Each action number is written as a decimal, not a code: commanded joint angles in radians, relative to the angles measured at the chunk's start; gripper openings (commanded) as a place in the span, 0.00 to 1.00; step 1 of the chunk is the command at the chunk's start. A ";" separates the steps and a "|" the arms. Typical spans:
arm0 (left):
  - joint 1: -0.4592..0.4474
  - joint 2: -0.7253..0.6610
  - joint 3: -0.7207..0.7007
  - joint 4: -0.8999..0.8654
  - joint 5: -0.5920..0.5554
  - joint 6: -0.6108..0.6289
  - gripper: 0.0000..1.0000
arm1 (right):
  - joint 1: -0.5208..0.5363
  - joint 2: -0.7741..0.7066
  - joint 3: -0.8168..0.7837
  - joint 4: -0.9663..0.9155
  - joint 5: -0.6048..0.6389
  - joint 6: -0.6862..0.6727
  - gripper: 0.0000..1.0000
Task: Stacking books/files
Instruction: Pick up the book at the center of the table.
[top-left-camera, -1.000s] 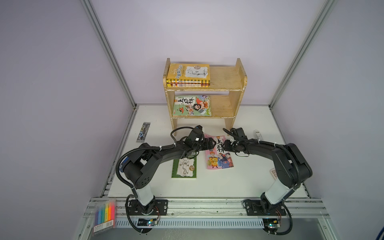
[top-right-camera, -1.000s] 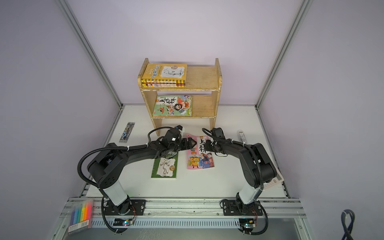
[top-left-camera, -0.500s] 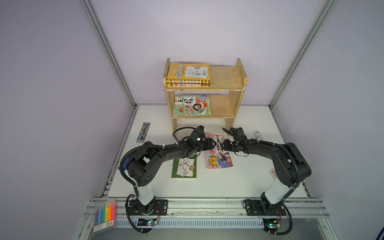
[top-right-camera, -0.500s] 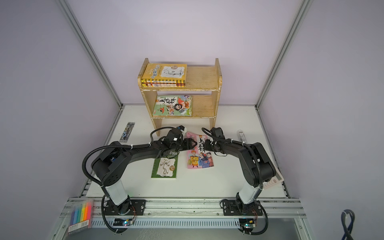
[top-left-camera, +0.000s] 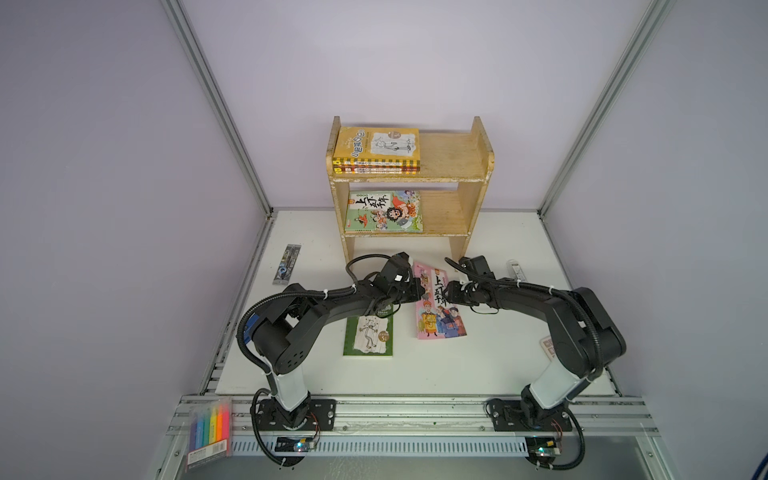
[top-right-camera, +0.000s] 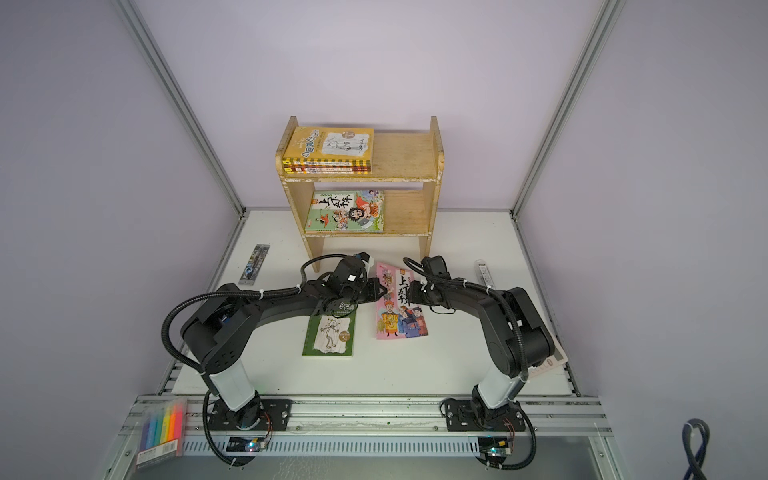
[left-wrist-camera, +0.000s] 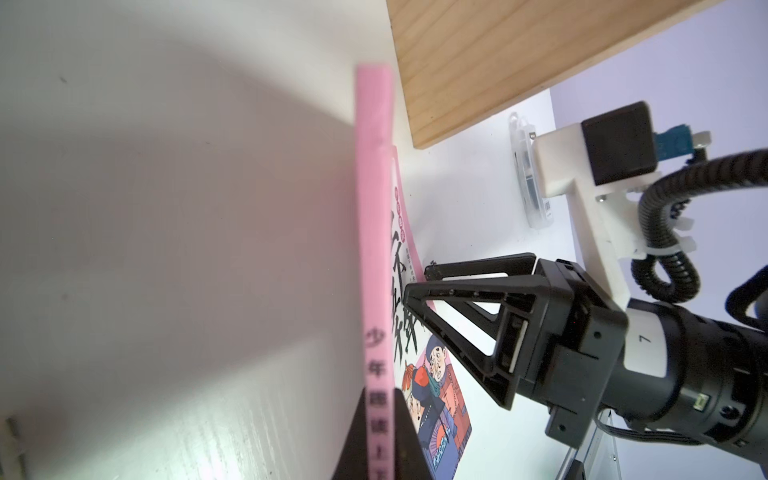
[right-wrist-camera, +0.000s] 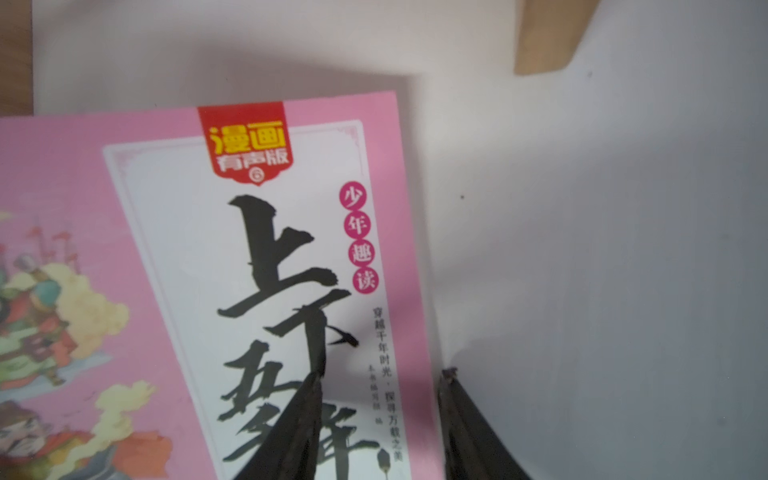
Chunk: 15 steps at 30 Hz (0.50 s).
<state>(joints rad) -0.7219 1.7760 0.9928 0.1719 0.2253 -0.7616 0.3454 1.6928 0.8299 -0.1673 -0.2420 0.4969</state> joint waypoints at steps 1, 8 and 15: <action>-0.008 -0.033 -0.003 -0.004 -0.017 0.063 0.00 | 0.001 -0.037 -0.003 -0.056 0.006 -0.021 0.49; -0.029 -0.164 -0.077 -0.056 -0.089 0.171 0.00 | 0.001 -0.152 0.010 -0.062 0.022 -0.046 0.57; -0.060 -0.372 -0.160 -0.141 -0.199 0.270 0.00 | 0.001 -0.274 0.016 -0.032 0.001 -0.106 0.58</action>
<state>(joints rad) -0.7715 1.4612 0.8497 0.0631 0.0967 -0.5632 0.3454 1.4609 0.8440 -0.2237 -0.2340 0.4324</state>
